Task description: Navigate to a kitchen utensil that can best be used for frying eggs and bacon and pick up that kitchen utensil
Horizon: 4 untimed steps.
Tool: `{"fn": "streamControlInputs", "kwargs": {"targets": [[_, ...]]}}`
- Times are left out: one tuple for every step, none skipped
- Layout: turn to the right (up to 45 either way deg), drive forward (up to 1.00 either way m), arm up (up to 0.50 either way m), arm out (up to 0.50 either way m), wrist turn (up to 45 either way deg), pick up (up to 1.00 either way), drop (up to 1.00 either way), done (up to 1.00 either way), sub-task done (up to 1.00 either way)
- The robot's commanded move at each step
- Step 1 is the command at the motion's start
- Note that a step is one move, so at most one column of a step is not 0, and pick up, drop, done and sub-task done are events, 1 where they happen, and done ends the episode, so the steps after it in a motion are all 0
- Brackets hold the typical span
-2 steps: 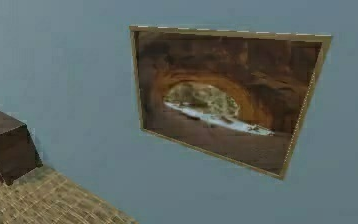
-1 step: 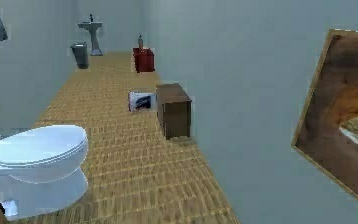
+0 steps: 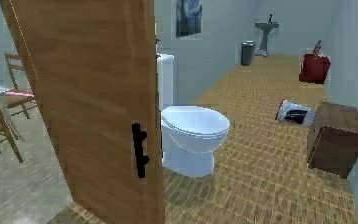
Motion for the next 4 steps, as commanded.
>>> {"fn": "streamControlInputs", "kwargs": {"targets": [[-45.0,0.0,0.0,0.0,0.0,0.0,0.0,0.0,0.0],[-3.0,0.0,0.0,0.0,0.0,0.0,0.0,0.0,0.0],[0.0,1.0,0.0,0.0,0.0,0.0,0.0,0.0,0.0],[0.0,0.65,0.0,0.0,0.0,0.0,0.0,0.0,0.0]]}}
